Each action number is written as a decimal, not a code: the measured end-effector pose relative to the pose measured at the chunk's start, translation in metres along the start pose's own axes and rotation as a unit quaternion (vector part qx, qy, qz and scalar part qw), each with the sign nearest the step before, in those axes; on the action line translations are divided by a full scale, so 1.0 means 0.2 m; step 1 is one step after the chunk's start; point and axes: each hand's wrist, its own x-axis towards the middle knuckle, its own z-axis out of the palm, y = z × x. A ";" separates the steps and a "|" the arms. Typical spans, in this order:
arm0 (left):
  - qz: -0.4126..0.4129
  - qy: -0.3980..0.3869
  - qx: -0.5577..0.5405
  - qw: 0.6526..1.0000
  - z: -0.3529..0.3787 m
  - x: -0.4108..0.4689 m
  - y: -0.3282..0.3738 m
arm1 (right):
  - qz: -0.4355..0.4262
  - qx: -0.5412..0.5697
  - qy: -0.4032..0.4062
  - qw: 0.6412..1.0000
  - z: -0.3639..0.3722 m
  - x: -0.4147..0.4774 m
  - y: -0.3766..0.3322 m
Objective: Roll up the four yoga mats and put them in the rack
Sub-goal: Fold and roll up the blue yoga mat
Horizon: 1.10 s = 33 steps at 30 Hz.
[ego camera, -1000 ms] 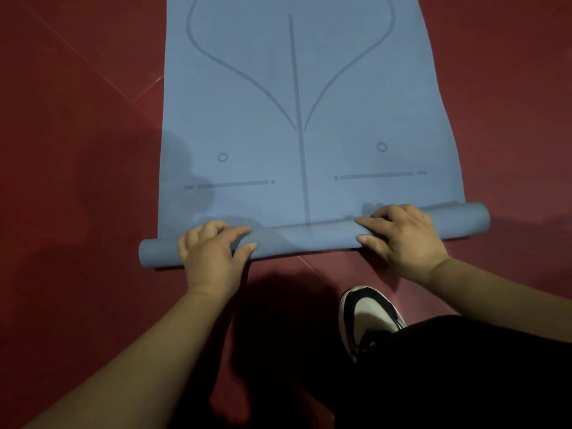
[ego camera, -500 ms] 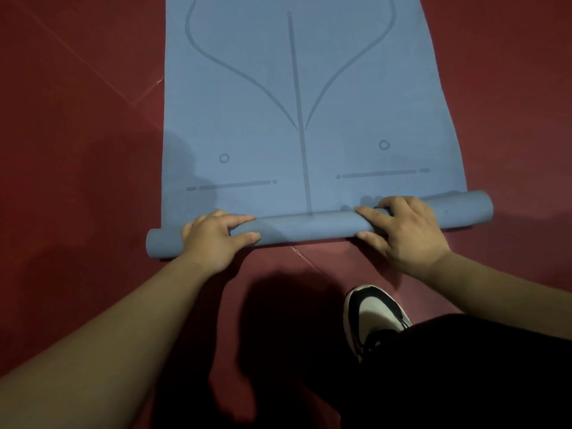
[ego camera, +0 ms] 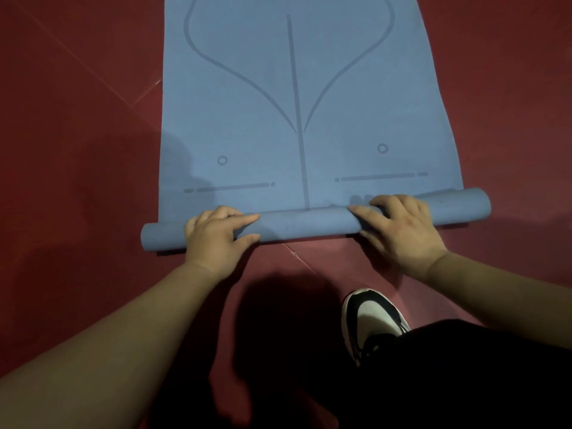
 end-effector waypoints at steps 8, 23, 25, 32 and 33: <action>0.012 -0.019 0.037 0.999 -0.04 0.04 0.04 | -0.004 0.039 -0.083 0.996 -0.05 0.11 0.06; 0.015 -0.046 0.021 0.999 -0.05 0.11 0.01 | 0.014 0.059 -0.057 0.997 -0.06 0.12 0.03; 0.028 -0.049 0.027 0.998 -0.07 0.11 0.02 | 0.012 0.068 -0.085 0.994 -0.06 0.17 0.06; 0.016 -0.082 0.063 0.995 -0.09 0.15 0.04 | 0.024 0.064 -0.119 0.991 -0.10 0.26 0.05; 0.008 -0.103 0.062 0.993 -0.10 0.17 0.04 | 0.019 0.064 -0.086 0.994 -0.09 0.24 0.03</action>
